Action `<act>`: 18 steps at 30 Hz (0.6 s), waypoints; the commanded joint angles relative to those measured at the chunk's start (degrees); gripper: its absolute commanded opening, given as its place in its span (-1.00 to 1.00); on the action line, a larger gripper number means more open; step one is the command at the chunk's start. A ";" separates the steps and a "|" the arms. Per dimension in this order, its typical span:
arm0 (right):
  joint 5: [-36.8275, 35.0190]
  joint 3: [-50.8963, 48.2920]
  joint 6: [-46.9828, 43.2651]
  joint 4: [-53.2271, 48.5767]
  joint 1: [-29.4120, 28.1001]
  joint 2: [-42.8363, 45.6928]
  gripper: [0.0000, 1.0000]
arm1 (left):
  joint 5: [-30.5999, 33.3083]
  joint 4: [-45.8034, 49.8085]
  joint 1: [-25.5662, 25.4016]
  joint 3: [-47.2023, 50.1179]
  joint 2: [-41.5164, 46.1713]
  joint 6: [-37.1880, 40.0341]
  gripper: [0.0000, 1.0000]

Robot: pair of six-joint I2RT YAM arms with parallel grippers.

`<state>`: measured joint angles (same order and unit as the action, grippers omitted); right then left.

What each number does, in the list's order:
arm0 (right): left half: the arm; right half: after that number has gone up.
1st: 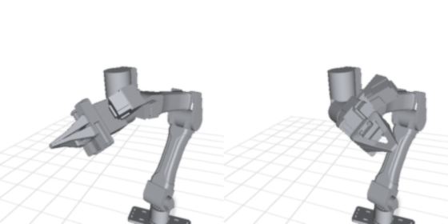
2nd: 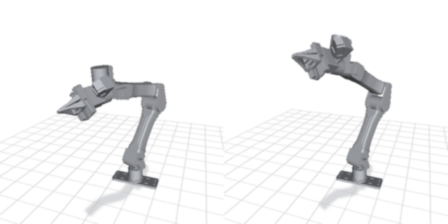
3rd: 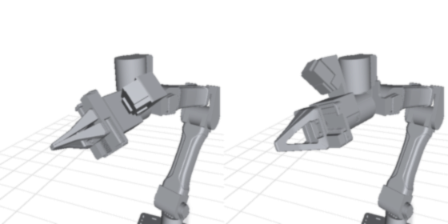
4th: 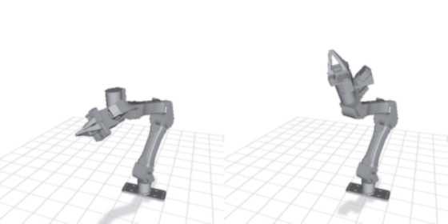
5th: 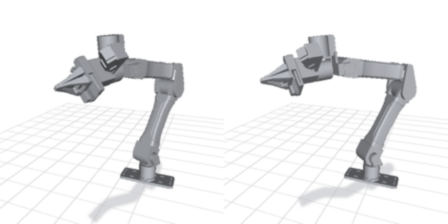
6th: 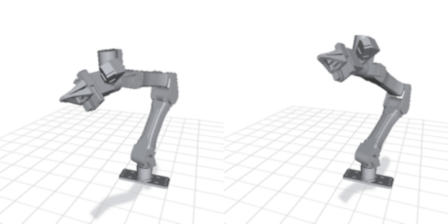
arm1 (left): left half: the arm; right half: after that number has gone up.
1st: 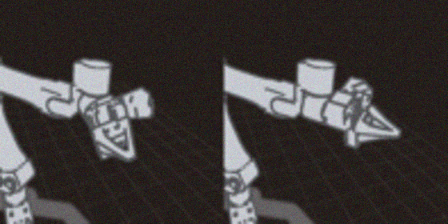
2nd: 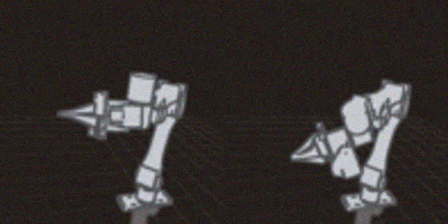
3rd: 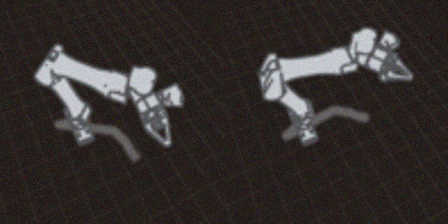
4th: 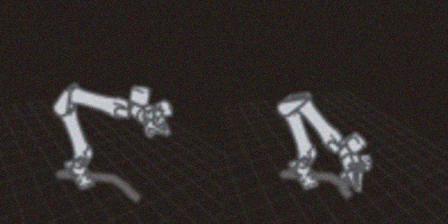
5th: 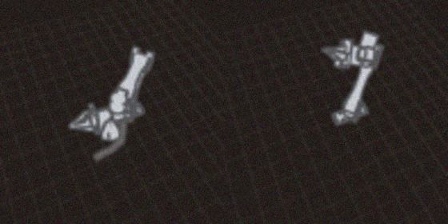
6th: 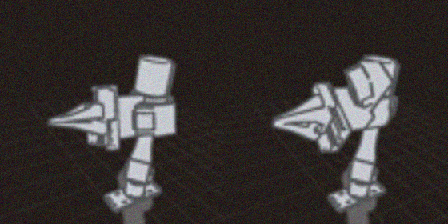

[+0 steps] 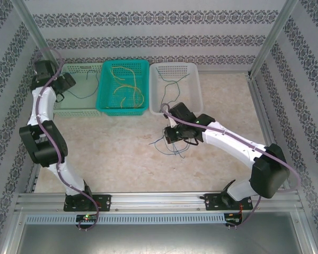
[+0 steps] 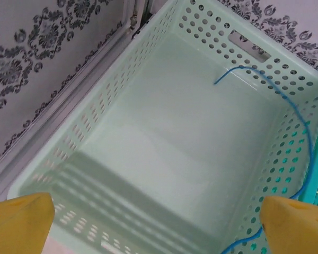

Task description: Untangle the cables

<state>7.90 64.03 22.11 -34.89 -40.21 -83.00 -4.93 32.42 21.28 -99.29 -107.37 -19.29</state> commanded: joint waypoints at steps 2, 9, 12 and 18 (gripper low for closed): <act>1.47 0.13 -0.66 -1.84 1.08 1.58 -1.00 | -3.65 14.04 2.40 -14.29 -11.53 4.27 0.99; 2.67 0.05 -0.95 -1.53 1.18 -0.16 -1.00 | -5.25 15.60 2.46 -16.90 -18.03 6.49 0.99; 3.49 0.04 -0.86 -0.63 1.25 -1.02 -1.00 | -2.28 16.61 2.45 -14.73 -17.33 7.13 0.99; 4.98 2.08 -1.60 -0.21 1.31 -4.20 -1.00 | -13.36 11.97 3.35 -7.69 -12.87 8.74 0.99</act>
<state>11.16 64.03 22.02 -35.38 -39.20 -85.43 -9.72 45.63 23.66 -109.60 -124.18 -12.45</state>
